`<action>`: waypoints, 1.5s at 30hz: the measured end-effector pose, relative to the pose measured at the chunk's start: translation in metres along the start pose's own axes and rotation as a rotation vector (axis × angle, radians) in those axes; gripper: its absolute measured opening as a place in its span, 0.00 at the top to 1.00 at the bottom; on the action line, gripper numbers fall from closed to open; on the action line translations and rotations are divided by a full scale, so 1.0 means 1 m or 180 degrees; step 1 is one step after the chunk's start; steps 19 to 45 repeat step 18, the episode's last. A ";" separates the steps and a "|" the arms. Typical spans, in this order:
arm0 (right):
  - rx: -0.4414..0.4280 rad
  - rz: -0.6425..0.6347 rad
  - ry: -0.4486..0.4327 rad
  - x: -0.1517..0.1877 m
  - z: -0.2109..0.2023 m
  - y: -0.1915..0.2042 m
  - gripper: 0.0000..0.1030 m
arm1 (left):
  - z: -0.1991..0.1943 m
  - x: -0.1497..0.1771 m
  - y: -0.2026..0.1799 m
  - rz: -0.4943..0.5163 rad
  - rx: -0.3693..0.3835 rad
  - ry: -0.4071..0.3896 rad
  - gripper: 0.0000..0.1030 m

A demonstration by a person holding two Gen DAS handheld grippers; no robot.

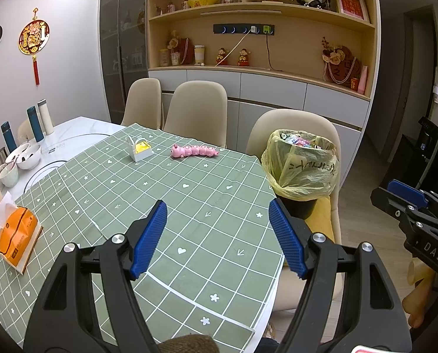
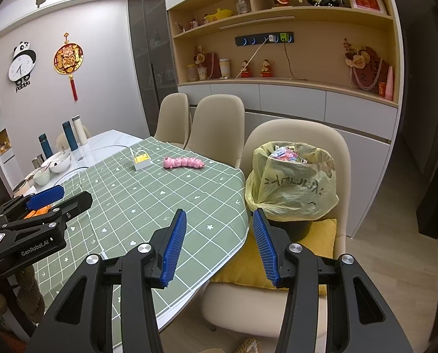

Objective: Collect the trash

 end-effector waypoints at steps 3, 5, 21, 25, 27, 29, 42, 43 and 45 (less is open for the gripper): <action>0.0002 0.0004 0.0000 0.000 0.000 0.000 0.57 | 0.001 0.001 0.000 -0.0022 0.0003 0.0014 0.34; 0.0002 -0.0001 0.0003 0.000 0.000 -0.001 0.57 | 0.001 0.002 0.001 -0.0039 0.0006 0.0016 0.34; -0.0119 -0.0215 0.0427 -0.009 0.070 0.020 0.57 | 0.084 0.019 0.081 -0.0648 -0.0314 0.0674 0.34; -0.0119 -0.0215 0.0427 -0.009 0.070 0.020 0.57 | 0.084 0.019 0.081 -0.0648 -0.0314 0.0674 0.34; -0.0119 -0.0215 0.0427 -0.009 0.070 0.020 0.57 | 0.084 0.019 0.081 -0.0648 -0.0314 0.0674 0.34; -0.0119 -0.0215 0.0427 -0.009 0.070 0.020 0.57 | 0.084 0.019 0.081 -0.0648 -0.0314 0.0674 0.34; -0.0119 -0.0215 0.0427 -0.009 0.070 0.020 0.57 | 0.084 0.019 0.081 -0.0648 -0.0314 0.0674 0.34; -0.0119 -0.0215 0.0427 -0.009 0.070 0.020 0.57 | 0.084 0.019 0.081 -0.0648 -0.0314 0.0674 0.34; -0.0119 -0.0215 0.0427 -0.009 0.070 0.020 0.57 | 0.084 0.019 0.081 -0.0648 -0.0314 0.0674 0.34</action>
Point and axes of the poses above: each gripper's, at about its wrist camera, not at the fingertips, and z roughly the way its jaws point, y to its left, x to its underside, the point moved 5 cm from there along z, roughly the way its jaws point, and after that the axes turned 9 degrees about y, right-handed, at the moved point
